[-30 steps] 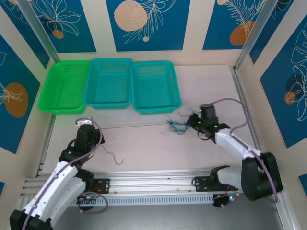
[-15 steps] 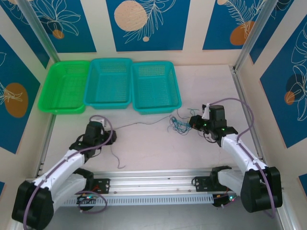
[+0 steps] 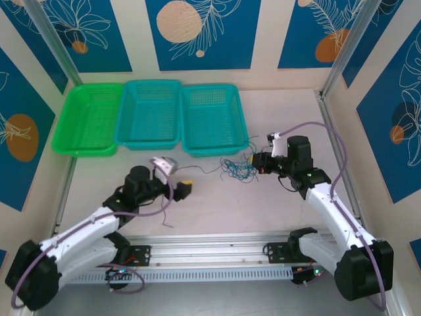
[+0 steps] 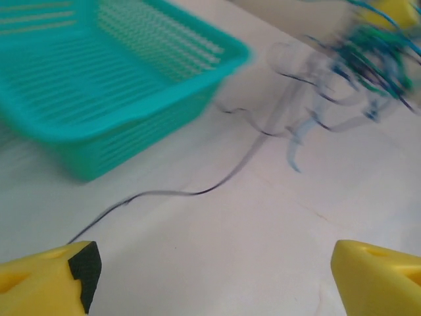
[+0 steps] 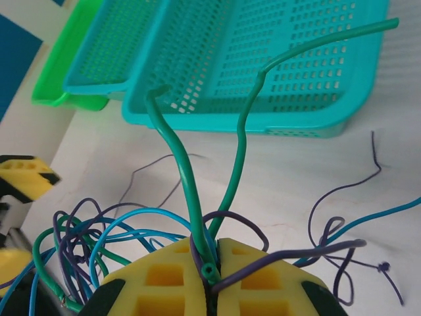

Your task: Untangle the cables

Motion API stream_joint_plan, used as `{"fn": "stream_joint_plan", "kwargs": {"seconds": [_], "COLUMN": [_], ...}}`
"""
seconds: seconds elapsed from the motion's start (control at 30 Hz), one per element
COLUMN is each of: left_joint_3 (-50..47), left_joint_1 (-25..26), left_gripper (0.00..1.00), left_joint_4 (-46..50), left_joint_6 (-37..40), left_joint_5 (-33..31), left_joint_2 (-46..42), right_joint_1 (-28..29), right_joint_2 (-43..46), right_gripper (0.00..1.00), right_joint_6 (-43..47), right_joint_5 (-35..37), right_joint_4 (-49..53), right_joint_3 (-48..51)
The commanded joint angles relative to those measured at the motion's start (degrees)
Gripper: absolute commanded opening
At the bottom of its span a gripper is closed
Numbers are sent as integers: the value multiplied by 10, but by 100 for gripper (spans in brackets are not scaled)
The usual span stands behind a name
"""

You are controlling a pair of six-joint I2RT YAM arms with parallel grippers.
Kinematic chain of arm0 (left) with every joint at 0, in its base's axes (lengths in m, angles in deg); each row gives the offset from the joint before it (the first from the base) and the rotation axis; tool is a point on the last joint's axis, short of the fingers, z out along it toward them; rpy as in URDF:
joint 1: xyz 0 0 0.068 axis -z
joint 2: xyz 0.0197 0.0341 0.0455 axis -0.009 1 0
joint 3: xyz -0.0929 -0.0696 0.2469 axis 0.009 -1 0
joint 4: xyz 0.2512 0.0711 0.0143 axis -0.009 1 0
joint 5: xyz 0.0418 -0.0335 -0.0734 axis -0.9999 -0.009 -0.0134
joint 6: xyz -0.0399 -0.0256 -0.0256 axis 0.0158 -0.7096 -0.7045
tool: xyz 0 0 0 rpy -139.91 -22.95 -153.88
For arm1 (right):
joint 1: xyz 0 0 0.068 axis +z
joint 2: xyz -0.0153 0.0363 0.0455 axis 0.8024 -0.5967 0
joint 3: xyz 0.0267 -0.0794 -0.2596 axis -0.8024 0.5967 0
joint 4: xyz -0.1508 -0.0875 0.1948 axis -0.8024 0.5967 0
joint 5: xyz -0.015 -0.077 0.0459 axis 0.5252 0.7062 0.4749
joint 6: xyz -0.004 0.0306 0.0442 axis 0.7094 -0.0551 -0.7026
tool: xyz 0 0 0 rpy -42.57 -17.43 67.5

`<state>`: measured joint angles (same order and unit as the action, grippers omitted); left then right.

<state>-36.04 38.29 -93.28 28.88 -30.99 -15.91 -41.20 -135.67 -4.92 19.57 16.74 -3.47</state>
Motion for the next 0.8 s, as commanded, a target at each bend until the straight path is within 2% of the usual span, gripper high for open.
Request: {"fn": "stream_joint_plan", "kwargs": {"seconds": [0.0, 0.13, 0.27, 0.43, 0.47, 0.5, 0.57, 0.63, 0.67, 0.77], "left_joint_3": [26, 60, 91, 111, 109, 105, 99, 92, 90, 76], "left_joint_1": [45, 62, 70, 70, 71, 71, 71, 71, 71, 71], "left_gripper": [94, 94, 94, 91, 86, 77, 46, 8, 0, 0], "left_joint_4": [-103, -179, -226, -294, -315, -336, -354, -333, -314, -247], "left_joint_6": [135, 168, 186, 170, 159, 147, 128, 108, 100, 69], "left_joint_5": [38, -14, -112, -109, -100, -93, -88, -109, -122, -169], "left_joint_2": [73, 184, 281, 341, 343, 342, 330, 303, 285, 218], "right_joint_1": [7, 19, 41, 67, 70, 72, 72, 68, 65, 56], "right_joint_2": [12, 10, 9, 6, 5, 4, 6, 8, 9, 7], "right_gripper": [0, 0, 0, 0, 0, 0, 0, 0, 0, 0], "right_joint_6": [13, 21, 30, 28, 26, 22, 5, -18, -29, -84], "right_joint_5": [-45, -64, -73, -68, -60, -44, 3, 58, 75, 153], "right_joint_4": [18, 28, 39, 43, 45, 47, 49, 53, 51, 47], "right_joint_3": [-28, -39, -50, -61, -62, -62, -56, -42, -34, -4]}}
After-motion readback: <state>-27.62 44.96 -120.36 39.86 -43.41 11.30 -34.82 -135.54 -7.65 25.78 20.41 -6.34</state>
